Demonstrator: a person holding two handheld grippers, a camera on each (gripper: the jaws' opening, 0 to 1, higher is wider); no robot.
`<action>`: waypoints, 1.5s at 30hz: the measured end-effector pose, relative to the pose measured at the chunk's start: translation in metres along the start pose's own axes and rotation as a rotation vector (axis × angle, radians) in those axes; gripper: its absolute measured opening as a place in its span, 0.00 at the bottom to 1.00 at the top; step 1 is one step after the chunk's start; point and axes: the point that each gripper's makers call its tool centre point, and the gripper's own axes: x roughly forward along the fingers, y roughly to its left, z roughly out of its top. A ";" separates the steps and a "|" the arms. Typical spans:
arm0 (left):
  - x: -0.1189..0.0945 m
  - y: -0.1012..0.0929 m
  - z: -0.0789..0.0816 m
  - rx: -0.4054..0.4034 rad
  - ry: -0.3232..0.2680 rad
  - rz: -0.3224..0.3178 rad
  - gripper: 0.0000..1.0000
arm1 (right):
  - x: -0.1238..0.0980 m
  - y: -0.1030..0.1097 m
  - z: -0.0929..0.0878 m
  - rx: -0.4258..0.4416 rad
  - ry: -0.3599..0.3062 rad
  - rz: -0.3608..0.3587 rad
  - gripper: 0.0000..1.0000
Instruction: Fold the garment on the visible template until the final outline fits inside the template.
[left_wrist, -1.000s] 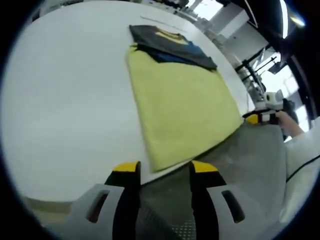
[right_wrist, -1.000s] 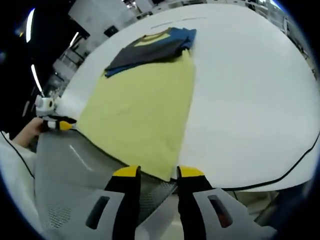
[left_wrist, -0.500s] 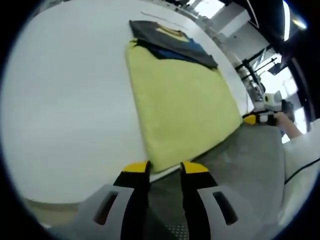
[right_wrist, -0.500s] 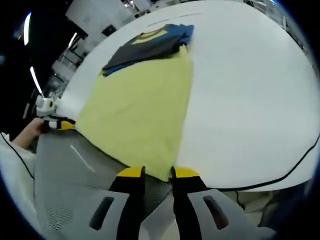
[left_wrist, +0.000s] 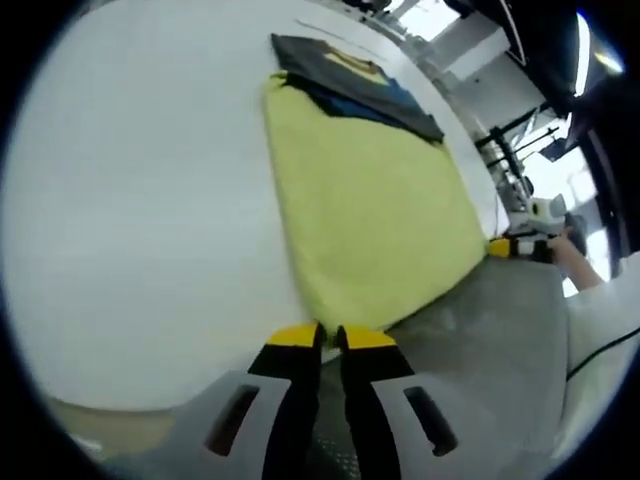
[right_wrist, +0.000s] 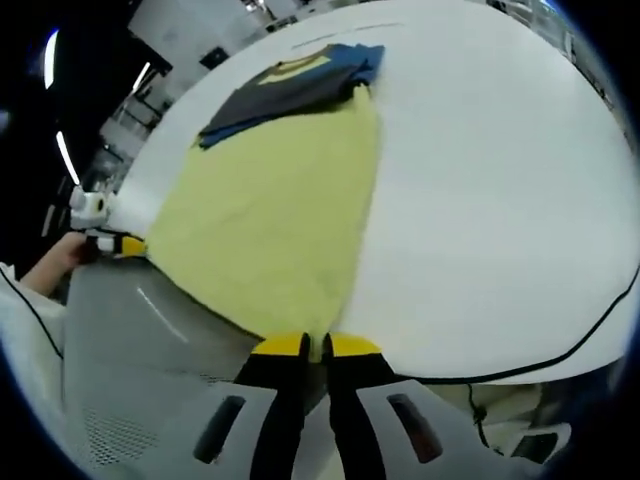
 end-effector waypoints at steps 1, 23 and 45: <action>0.000 0.000 0.000 -0.001 0.000 -0.001 0.03 | 0.000 -0.001 0.000 -0.001 0.000 -0.003 0.06; -0.014 -0.008 0.006 -0.098 -0.040 -0.033 0.00 | -0.010 0.007 0.012 -0.014 -0.067 0.016 0.03; -0.057 -0.027 0.004 -0.170 -0.141 -0.101 0.00 | -0.046 0.026 0.035 0.014 -0.207 0.077 0.03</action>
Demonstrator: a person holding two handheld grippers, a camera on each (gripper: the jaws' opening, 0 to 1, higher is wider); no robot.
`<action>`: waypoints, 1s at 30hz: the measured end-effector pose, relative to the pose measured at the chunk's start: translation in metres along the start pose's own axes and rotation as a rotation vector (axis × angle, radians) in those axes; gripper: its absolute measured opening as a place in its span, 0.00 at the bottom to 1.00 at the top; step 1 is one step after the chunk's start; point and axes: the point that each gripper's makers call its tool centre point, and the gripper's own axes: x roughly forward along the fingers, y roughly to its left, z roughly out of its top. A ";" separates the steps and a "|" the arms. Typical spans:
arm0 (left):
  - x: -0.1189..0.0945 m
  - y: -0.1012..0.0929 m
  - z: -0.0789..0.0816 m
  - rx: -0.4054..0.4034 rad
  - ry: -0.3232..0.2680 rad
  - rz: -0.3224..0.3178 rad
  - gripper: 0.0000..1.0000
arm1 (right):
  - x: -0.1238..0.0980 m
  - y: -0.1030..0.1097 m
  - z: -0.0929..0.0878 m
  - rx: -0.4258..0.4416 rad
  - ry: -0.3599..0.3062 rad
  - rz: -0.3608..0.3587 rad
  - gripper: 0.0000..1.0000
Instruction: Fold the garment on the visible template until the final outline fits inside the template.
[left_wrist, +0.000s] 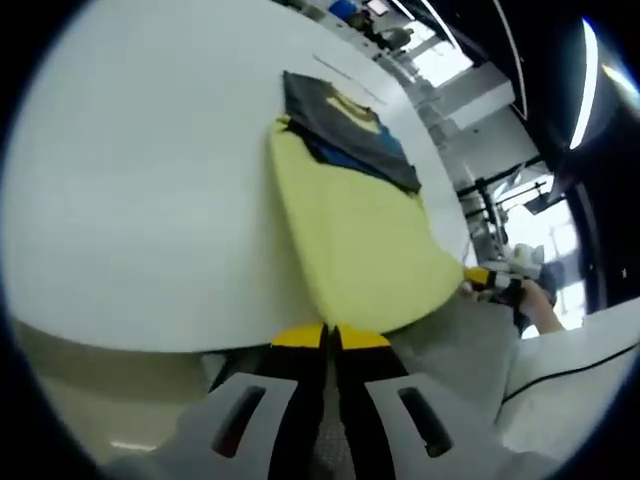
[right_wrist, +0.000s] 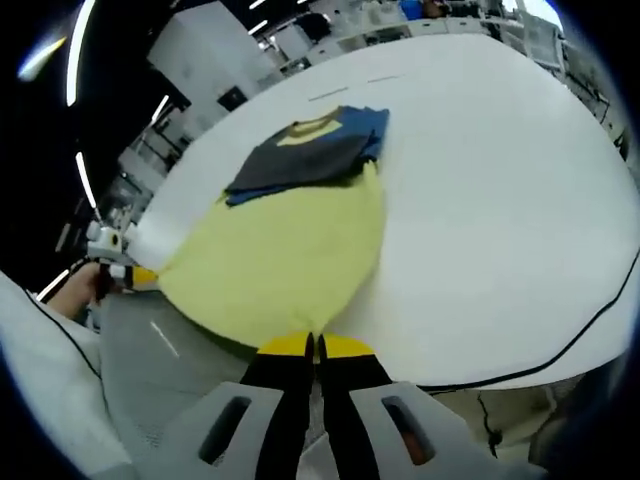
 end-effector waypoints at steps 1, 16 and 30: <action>-0.002 -0.001 0.000 -0.003 -0.004 -0.003 0.00 | -0.001 0.002 0.000 0.003 -0.005 0.004 0.03; -0.037 -0.034 -0.005 -0.040 -0.064 -0.070 0.00 | -0.023 0.022 -0.004 0.010 -0.034 0.052 0.03; -0.053 -0.049 -0.008 -0.020 -0.068 -0.094 0.00 | -0.041 0.035 -0.007 -0.023 -0.016 0.076 0.03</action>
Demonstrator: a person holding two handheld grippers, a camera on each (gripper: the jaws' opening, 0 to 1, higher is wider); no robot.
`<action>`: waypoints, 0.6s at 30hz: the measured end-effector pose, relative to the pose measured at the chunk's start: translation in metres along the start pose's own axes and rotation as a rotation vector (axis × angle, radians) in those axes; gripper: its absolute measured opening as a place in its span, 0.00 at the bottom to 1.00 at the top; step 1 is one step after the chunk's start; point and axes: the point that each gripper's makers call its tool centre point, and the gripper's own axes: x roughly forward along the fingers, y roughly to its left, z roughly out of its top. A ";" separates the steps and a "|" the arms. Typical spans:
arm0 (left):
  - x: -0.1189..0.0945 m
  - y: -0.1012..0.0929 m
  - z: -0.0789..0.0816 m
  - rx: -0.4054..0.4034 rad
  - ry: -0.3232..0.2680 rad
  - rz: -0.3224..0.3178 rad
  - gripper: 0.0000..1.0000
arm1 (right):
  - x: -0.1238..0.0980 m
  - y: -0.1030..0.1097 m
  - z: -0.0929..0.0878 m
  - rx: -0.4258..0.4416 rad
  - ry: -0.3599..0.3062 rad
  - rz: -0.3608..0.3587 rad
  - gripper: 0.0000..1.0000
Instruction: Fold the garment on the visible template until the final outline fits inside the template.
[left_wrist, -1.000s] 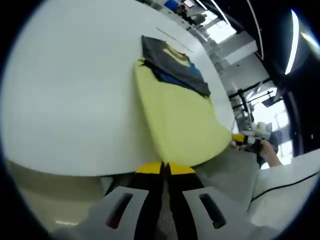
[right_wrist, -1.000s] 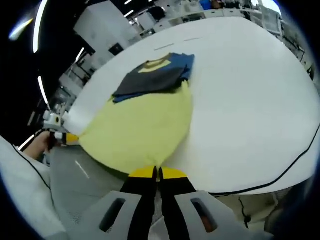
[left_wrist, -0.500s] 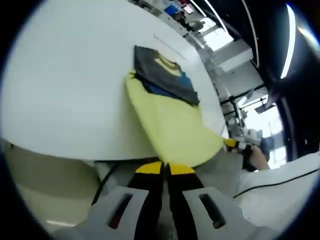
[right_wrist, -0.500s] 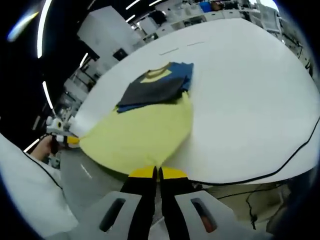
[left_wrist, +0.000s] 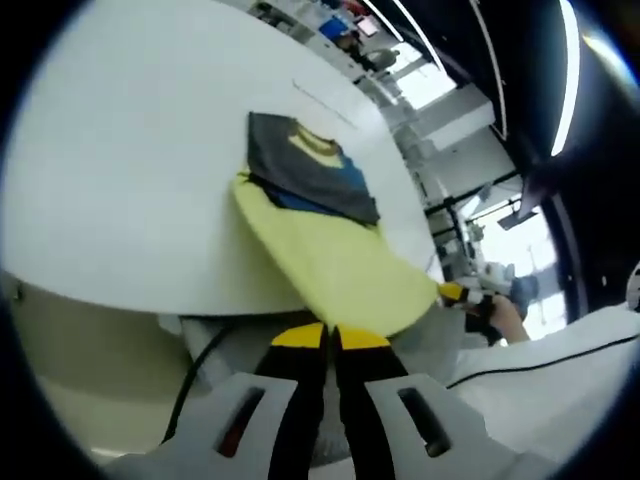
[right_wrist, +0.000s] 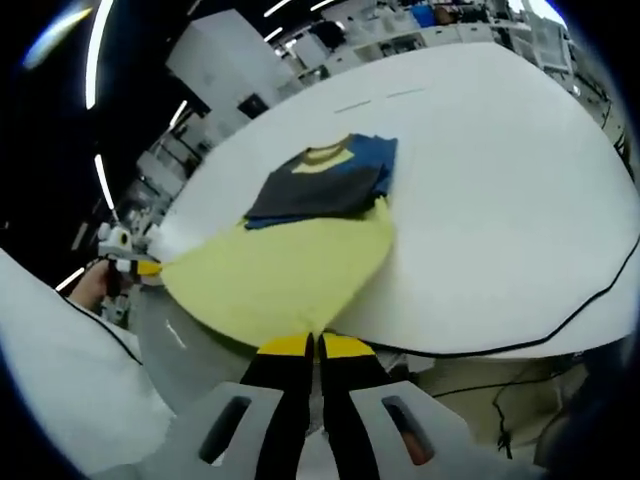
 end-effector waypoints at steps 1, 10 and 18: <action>-0.001 0.000 -0.001 0.000 0.001 -0.001 0.00 | -0.001 0.001 0.000 -0.001 0.001 0.002 0.03; -0.010 -0.007 -0.006 0.001 0.008 -0.011 0.00 | -0.010 0.007 -0.007 -0.013 0.042 0.012 0.03; -0.019 -0.014 -0.014 0.015 0.027 -0.019 0.00 | -0.021 0.017 -0.014 -0.061 0.089 0.046 0.03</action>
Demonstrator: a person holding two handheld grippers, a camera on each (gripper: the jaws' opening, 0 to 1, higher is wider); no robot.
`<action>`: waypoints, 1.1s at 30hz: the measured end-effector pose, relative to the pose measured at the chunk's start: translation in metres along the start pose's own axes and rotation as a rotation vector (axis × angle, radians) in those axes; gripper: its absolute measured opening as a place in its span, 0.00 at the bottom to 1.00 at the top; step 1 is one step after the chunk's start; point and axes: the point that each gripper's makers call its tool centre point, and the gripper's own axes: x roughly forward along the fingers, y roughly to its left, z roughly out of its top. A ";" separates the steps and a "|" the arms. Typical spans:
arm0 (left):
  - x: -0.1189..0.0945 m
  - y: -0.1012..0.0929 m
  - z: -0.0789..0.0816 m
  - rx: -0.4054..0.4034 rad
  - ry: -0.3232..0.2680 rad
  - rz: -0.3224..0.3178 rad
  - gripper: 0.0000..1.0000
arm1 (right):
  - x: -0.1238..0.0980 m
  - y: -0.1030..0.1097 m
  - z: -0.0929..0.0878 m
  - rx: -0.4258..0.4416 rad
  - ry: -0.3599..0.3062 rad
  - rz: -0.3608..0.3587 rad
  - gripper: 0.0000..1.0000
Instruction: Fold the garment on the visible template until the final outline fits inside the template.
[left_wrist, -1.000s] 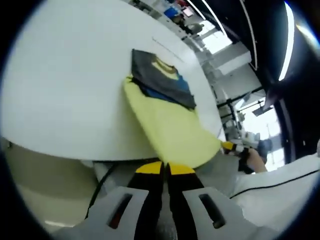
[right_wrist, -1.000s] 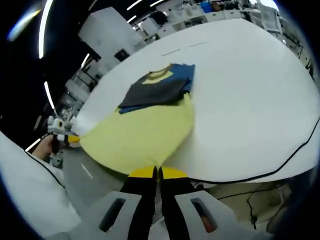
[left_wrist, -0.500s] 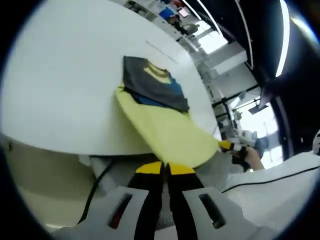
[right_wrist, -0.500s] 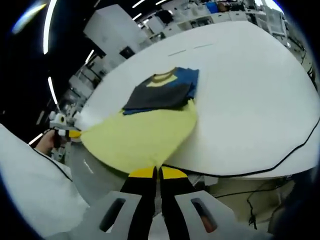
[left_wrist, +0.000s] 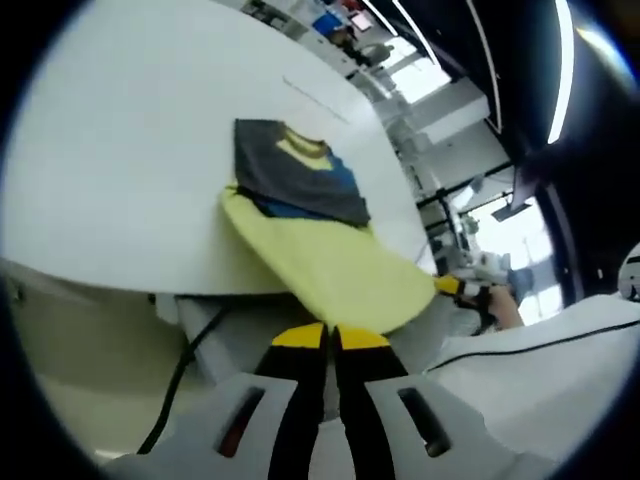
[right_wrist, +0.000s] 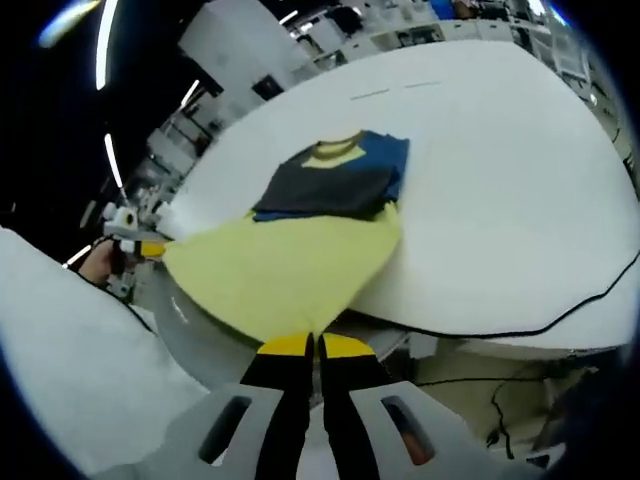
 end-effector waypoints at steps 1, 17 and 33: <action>-0.001 -0.001 0.000 -0.001 0.001 -0.003 0.00 | -0.001 0.001 0.000 -0.005 0.001 0.002 0.03; -0.008 -0.014 0.030 -0.028 -0.091 -0.075 0.00 | -0.015 0.006 0.031 0.022 -0.116 0.023 0.03; 0.002 -0.007 0.077 -0.025 -0.200 -0.037 0.00 | -0.006 0.005 0.080 0.008 -0.256 -0.026 0.03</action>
